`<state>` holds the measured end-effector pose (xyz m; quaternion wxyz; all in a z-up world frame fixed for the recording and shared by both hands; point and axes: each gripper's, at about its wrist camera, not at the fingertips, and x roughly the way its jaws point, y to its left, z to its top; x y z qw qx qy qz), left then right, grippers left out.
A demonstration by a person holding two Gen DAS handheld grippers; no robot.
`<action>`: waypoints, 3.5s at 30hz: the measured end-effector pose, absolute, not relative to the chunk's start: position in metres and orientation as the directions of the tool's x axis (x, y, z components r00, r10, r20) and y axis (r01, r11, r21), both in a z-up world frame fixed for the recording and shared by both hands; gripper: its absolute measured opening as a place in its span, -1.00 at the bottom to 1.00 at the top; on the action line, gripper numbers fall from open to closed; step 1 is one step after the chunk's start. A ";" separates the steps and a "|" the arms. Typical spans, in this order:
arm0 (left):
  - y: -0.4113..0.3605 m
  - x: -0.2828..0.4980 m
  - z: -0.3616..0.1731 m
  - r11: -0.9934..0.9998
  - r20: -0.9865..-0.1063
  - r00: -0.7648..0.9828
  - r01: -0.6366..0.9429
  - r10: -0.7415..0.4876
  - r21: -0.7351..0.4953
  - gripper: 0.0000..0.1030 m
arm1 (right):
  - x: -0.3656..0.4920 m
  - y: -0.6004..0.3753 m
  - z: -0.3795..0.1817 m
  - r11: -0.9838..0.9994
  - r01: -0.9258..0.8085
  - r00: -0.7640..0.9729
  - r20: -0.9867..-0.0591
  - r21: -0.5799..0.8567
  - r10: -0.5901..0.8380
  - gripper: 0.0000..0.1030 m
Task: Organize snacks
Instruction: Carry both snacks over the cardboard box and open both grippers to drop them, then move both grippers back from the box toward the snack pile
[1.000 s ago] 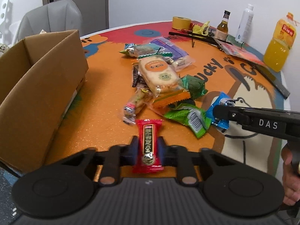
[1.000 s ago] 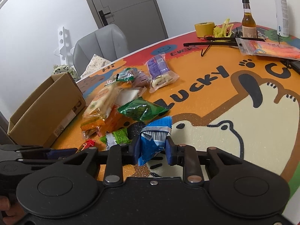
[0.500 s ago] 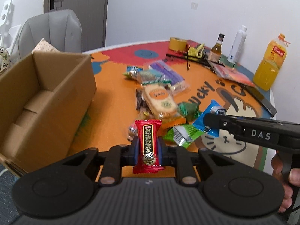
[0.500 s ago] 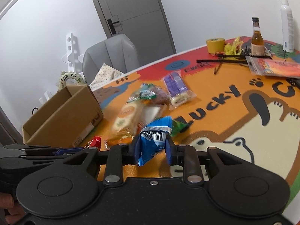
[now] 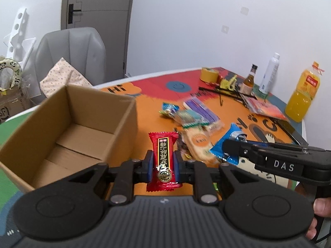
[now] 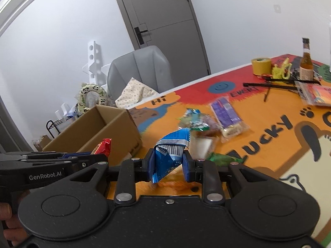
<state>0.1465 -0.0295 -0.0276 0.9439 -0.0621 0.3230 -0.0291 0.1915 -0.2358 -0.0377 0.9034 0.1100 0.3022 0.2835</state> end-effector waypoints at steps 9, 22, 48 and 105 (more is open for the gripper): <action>0.008 0.144 -0.011 0.989 -0.581 0.811 -0.026 -0.065 -0.147 -0.64 | 0.195 -0.201 -0.021 0.789 -0.493 0.639 -0.463 0.367 0.614 -0.50; 0.066 0.140 -0.010 0.977 -0.583 0.813 -0.121 -0.003 -0.174 -0.64 | 0.197 -0.141 -0.006 0.752 -0.565 0.597 -0.460 0.340 0.657 -0.50; 0.108 0.116 -0.013 0.947 -0.614 0.782 -0.268 0.106 -0.178 0.49 | 0.191 -0.089 0.006 0.700 -0.623 0.539 -0.457 0.350 0.708 0.13; -0.018 0.126 -0.012 0.979 -0.620 0.779 -0.044 -0.092 -0.201 0.88 | 0.165 -0.277 -0.045 0.875 -0.330 0.668 -0.567 0.355 0.482 0.96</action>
